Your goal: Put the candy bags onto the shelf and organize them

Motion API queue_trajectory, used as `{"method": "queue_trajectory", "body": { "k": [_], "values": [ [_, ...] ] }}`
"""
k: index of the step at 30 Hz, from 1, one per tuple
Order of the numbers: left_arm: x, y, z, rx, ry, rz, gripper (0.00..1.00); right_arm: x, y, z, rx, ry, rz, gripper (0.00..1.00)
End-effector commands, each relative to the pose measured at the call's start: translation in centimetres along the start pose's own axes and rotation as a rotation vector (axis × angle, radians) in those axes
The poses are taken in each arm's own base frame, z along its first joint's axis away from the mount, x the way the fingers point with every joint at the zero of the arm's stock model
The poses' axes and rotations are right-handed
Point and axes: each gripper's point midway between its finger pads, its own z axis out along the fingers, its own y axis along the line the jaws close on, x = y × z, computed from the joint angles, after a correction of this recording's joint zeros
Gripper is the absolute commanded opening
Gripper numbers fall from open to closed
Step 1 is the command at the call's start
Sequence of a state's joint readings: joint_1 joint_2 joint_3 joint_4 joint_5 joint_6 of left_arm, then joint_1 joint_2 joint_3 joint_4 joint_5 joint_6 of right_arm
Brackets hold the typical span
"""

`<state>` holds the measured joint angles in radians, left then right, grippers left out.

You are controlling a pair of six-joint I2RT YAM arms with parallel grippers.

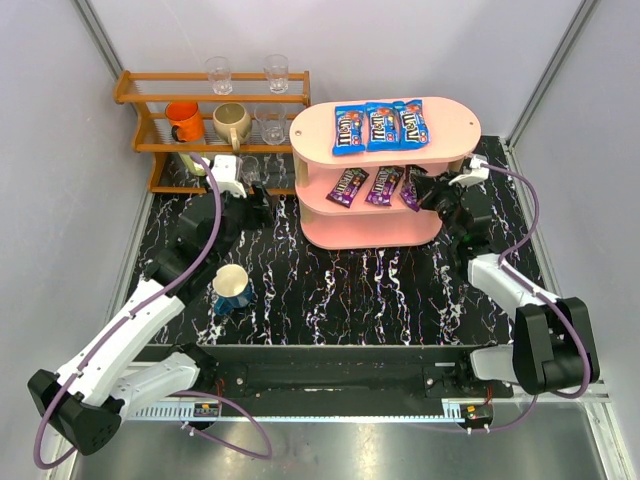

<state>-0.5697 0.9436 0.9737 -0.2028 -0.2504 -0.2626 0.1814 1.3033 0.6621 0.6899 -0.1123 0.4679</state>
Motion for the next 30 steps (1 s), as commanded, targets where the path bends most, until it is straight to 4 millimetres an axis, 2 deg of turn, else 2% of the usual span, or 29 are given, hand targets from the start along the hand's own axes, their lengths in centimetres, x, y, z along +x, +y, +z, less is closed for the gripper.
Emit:
{"method": "queue_trajectory", "body": {
  "k": [1, 7, 17, 23, 30],
  "values": [
    [-1.4, 0.1, -0.4, -0.006, -0.061, -0.009, 0.73, 0.2, 0.1, 1.0, -0.007, 0.036, -0.052, 0.0],
    [-1.0, 0.1, -0.2, -0.005, -0.053, -0.017, 0.73, 2.2, -0.7, 0.8, 0.014, 0.129, -0.091, 0.0],
    [-0.6, 0.0, 0.0, -0.001, -0.043, -0.021, 0.73, 4.9, -1.9, 0.3, 0.027, 0.187, -0.096, 0.0],
    [-0.3, 0.2, -0.3, -0.007, -0.04, -0.023, 0.73, 6.4, -1.4, 0.4, -0.023, 0.225, -0.096, 0.0],
    [-0.1, 0.2, -0.3, -0.005, -0.036, -0.025, 0.73, 6.9, -1.5, 0.0, -0.038, 0.209, -0.116, 0.0]
  ]
}}
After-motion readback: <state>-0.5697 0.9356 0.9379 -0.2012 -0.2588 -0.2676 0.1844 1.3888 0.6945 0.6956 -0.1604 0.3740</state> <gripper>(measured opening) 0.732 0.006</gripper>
